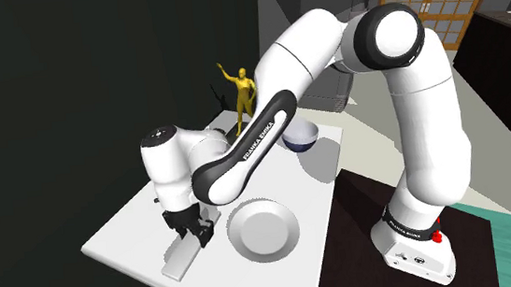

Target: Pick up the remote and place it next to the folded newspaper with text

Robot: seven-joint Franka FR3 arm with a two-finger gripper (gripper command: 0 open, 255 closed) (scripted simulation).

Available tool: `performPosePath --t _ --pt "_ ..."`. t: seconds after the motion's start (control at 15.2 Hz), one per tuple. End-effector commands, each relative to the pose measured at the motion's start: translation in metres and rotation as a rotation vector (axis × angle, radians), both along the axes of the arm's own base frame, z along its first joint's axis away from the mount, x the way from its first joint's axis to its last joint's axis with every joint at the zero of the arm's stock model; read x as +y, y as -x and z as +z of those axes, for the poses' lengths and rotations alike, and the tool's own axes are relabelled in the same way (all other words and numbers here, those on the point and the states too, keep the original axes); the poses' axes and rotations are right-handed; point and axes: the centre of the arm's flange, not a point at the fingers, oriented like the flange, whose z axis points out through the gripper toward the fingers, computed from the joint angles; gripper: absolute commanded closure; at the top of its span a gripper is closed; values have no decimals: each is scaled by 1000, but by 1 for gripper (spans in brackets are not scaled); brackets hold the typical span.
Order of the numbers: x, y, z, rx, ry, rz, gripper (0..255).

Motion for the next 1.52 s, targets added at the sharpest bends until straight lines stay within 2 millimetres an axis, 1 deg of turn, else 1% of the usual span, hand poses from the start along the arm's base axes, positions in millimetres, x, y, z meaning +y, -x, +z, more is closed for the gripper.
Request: performPosePath --t 0.0,0.53,1.45 --pt "-1 0 10 0 0 0 255" --pt "-1 0 52 0 0 0 255" --pt "-137 -125 53 0 0 0 255"
